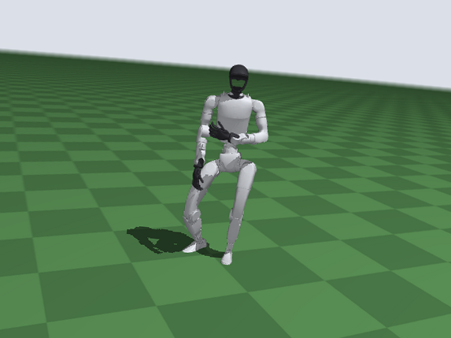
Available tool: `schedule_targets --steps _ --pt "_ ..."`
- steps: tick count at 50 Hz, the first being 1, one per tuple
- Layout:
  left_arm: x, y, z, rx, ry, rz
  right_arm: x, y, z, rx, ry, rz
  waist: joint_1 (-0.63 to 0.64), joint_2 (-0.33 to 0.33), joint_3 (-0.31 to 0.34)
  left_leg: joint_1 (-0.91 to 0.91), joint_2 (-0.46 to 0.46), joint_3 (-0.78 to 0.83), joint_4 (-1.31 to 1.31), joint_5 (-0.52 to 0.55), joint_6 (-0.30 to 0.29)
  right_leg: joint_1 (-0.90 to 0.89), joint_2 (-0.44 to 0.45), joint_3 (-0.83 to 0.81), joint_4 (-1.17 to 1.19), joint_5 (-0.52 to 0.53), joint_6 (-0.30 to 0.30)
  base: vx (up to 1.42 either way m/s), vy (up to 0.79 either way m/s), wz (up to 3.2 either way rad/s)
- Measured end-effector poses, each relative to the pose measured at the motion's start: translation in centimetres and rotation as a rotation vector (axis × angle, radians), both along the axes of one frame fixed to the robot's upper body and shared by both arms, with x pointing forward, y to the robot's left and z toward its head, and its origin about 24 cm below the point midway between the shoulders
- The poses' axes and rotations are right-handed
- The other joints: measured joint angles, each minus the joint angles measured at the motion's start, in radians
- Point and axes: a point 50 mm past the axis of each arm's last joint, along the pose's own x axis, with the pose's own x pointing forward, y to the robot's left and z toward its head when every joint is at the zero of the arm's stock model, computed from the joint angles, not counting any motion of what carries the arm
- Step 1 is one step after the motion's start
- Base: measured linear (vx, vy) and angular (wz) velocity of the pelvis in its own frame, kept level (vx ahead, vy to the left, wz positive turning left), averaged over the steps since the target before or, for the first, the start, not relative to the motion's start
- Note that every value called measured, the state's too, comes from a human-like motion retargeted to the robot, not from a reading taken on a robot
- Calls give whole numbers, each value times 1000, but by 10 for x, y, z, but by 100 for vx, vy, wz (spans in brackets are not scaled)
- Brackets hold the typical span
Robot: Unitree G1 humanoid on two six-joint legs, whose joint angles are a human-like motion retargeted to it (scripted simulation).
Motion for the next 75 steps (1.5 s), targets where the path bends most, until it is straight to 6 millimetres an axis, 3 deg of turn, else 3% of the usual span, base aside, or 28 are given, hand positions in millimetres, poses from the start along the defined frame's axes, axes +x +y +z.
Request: schedule_targets --steps 14,25,28,32,39,45,57,65,68,71,75 --pt "17 28 -36 168 -62 123 4 -7 3 -24 -7 38 -23 25 12 -57 -20 -62 83 -9 5 -35 -6 31 86 74 -32 -4 4 39" --pt "30 69 -91 452 -63 276 6 -6 3 -27 12 138 -58 37 19 -104 -47 -148 141 13 -14 -84 8 75 165 179 -49 -7 1 59" --pt "31 81 -110 545 -48 318 5 -3 2 -23 25 174 -74 33 21 -123 -67 -186 164 24 -26 -113 52 136 173 179 -15 -10 -3 94" --pt "27 98 -139 682 -16 381 0 2 0 -16 49 219 -97 19 21 -156 -110 -244 210 39 -42 -141 149 259 189 88 53 -11 -4 109" --pt "22 140 -183 923 44 543 9 10 3 -11 34 287 -107 14 12 -205 -143 -315 224 84 -79 -143 219 321 272 87 56 -12 -3 77" --pt "9 176 -209 1093 113 674 19 15 8 -10 -5 330 -107 1 3 -250 -183 -366 236 129 -111 -119 272 374 335 97 60 -15 -4 73" --pt "-19 235 -229 1305 191 870 45 11 26 -37 -133 309 -122 -36 -42 -358 -256 -433 238 233 -176 -60 448 540 408 66 104 -18 -6 68" --pt "-34 248 -234 1325 237 962 41 -2 27 -50 -170 242 -143 -40 -91 -391 -257 -484 136 357 -248 5 619 695 343 -20 121 -24 -12 77" --pt "-36 244 -235 1304 245 989 35 -4 26 -56 -176 226 -160 -40 -102 -409 -257 -464 98 431 -265 26 631 720 287 -102 90 -33 -12 124" --pt "-33 236 -235 1273 244 1013 30 -8 24 -67 -174 220 -189 -40 -105 -432 -246 -406 67 529 -257 29 590 691 220 -210 28 -40 -10 157" --pt "-22 225 -232 1236 224 1029 29 -12 24 -89 -164 234 -194 16 -103 -446 -195 -443 8 575 -333 -7 578 623 114 -278 -64 -47 -5 113"
